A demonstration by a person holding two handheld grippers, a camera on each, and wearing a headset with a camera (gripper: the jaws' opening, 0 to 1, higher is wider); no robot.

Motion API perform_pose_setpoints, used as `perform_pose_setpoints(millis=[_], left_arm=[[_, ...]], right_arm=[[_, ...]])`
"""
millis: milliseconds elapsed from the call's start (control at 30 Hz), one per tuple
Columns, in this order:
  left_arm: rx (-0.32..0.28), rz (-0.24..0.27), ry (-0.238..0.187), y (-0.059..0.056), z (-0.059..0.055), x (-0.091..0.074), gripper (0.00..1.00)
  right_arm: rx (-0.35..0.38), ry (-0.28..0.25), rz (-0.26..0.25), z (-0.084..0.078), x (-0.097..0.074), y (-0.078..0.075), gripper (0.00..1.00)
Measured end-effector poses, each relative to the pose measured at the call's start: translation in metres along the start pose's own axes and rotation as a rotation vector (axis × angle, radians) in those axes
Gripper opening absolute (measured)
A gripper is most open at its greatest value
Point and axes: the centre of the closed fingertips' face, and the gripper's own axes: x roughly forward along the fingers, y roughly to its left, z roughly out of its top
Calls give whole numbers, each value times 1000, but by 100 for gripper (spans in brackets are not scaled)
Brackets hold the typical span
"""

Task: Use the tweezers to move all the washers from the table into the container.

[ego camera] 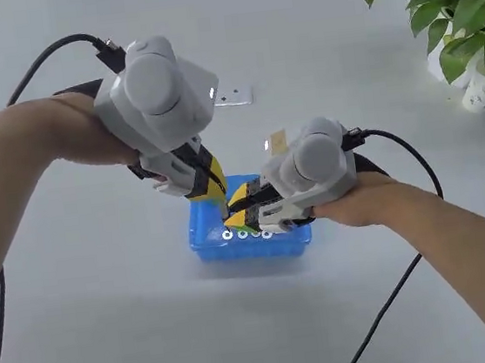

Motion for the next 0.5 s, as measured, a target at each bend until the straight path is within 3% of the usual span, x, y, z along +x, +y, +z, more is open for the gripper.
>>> perform_pose_setpoints(millis=[367, 500], left_arm=[[-12, 12, -44, -10, 15, -7, 4], [-18, 16, -52, -15, 14, -6, 4]], right_arm=[[-3, -13, -26, 2, -8, 10, 12], [1, -15, -25, 2, -9, 16, 10]])
